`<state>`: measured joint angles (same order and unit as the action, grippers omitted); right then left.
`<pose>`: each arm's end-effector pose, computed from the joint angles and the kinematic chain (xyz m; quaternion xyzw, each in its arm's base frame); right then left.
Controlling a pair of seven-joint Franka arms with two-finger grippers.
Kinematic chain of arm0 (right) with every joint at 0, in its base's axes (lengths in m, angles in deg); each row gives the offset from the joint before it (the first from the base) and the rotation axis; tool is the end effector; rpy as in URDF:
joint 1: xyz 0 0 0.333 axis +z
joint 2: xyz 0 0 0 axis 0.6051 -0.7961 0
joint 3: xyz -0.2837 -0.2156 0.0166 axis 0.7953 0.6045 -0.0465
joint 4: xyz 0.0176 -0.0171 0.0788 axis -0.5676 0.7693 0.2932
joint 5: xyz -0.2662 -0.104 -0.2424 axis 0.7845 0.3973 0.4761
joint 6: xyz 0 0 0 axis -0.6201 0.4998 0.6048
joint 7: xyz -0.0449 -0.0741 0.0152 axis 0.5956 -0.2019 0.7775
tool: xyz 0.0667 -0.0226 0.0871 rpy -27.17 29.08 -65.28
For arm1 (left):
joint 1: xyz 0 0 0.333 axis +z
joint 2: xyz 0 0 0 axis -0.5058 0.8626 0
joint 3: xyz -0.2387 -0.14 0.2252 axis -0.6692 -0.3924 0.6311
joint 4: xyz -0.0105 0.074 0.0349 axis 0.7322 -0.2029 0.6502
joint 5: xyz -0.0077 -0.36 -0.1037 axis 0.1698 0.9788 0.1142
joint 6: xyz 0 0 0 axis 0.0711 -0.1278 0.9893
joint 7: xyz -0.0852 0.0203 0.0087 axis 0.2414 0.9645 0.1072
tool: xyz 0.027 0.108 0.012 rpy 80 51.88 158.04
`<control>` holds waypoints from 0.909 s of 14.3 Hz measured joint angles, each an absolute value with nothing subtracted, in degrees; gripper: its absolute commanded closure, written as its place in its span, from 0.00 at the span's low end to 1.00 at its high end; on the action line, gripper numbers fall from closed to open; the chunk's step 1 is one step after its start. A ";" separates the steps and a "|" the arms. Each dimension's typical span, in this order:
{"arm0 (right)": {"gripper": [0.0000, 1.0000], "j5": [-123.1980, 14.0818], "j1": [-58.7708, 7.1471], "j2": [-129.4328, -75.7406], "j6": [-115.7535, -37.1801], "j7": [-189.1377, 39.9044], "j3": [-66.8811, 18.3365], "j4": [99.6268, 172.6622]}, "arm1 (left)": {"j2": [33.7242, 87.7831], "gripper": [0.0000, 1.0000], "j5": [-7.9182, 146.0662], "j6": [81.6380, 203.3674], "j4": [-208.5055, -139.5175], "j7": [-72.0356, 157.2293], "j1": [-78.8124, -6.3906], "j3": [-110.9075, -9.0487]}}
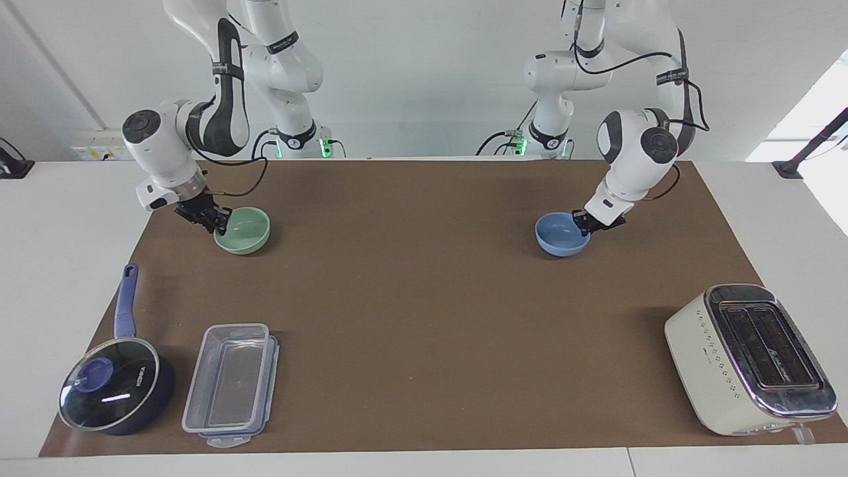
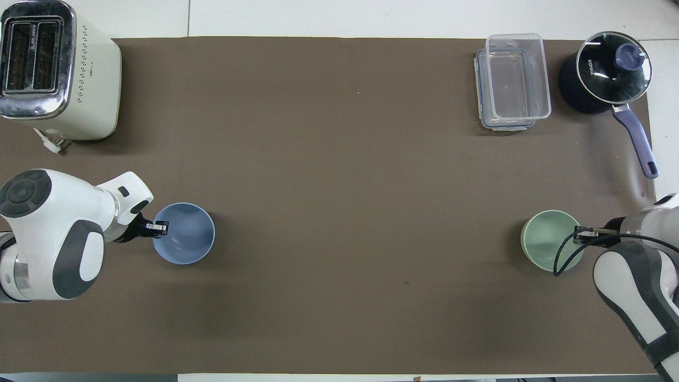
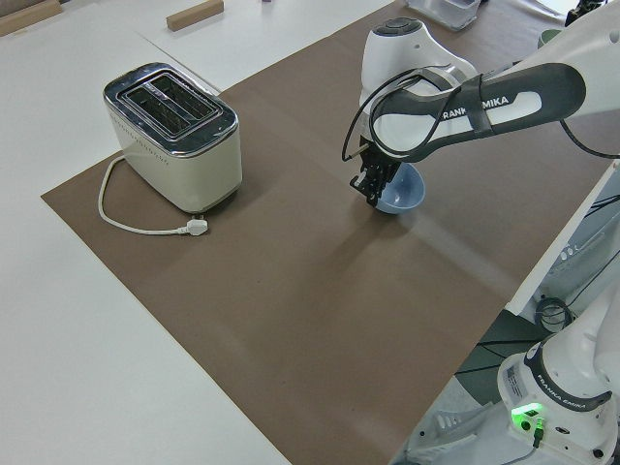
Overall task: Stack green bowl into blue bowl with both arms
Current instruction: 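Slide the blue bowl toward the table center while the right gripper lifts the green bowl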
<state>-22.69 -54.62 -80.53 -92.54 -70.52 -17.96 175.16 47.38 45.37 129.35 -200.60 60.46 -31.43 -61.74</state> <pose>0.4191 -0.1245 0.3773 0.9946 -0.1011 -0.0220 0.0050 0.4575 -0.0480 0.3870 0.9960 -0.0633 -0.0627 0.0058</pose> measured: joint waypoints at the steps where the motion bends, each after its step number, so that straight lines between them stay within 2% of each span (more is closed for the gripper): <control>1: 1.00 -22.82 -54.65 -80.45 -92.59 -70.57 -17.97 175.07 | 47.47 1.00 45.37 129.17 -199.94 60.46 -31.44 -61.74; 4: 1.00 -22.84 -54.65 -79.78 -92.56 -70.71 -18.07 174.93 | 49.22 1.00 45.39 120.88 -191.42 60.31 -32.72 -61.85; 7: 1.00 -22.84 -54.59 -79.06 -90.85 -70.72 -18.25 173.19 | 52.49 1.00 46.67 111.70 -179.77 52.93 -39.48 -62.13; 9: 1.00 -22.84 -54.57 -78.20 -87.22 -70.72 -18.49 170.12 | 54.01 1.00 49.61 111.41 -177.67 46.17 -46.63 -62.43; 13: 1.00 -22.84 -54.27 -75.98 -80.20 -70.72 -19.14 162.91 | 56.48 1.00 55.44 115.81 -178.87 35.76 -59.21 -62.84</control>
<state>-22.84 -54.27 -75.98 -80.20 -70.72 -19.14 162.91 56.48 55.44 115.81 -178.87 35.76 -59.21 -62.84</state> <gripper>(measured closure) 0.952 0.956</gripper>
